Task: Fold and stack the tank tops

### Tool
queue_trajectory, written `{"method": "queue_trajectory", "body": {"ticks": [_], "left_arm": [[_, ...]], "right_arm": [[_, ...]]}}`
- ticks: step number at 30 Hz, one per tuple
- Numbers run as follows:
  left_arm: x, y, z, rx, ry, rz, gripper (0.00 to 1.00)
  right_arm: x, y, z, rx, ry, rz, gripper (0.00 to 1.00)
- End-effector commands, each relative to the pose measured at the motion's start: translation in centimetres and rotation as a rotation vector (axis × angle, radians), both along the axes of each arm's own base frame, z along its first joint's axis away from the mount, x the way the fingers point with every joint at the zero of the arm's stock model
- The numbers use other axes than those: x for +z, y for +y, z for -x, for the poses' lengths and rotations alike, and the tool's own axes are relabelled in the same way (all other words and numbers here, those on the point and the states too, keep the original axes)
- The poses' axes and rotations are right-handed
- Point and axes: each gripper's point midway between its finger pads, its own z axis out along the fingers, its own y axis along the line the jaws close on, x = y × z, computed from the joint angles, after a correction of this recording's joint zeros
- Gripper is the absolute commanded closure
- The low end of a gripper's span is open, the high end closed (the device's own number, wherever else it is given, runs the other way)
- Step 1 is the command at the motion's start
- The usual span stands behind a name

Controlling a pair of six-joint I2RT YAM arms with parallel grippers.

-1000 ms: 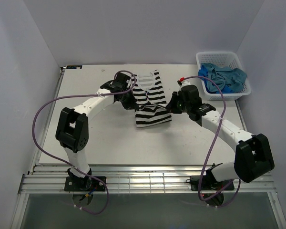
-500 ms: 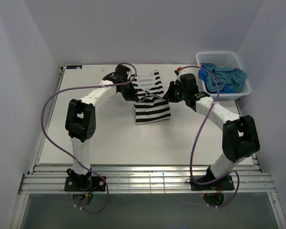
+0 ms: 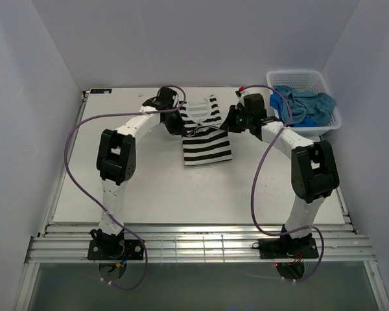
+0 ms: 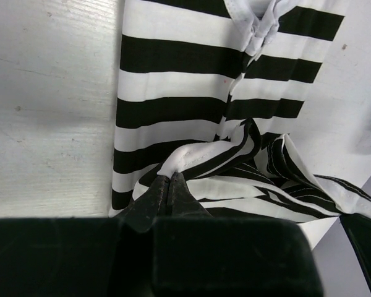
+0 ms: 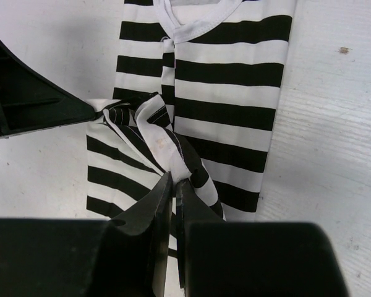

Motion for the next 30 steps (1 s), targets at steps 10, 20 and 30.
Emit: {"method": "queue_trajectory", "body": {"ticks": [10,20,30], "left_arm": [[0.0,-0.2,-1.7,-0.038,-0.042,-0.009,1.00],[-0.4,0.3,-1.6,-0.014,-0.036,-0.030,0.79],[3.6,0.4,-1.6,-0.007,-0.104,-0.005,0.13]], "right_arm": [[-1.0,0.7,-2.3,0.020,0.000,-0.033,0.92],[-2.5,0.3,-2.8,0.003,0.040,-0.040,0.83],[-0.3,1.0,-1.6,0.085,0.026,-0.097,0.16]]}}
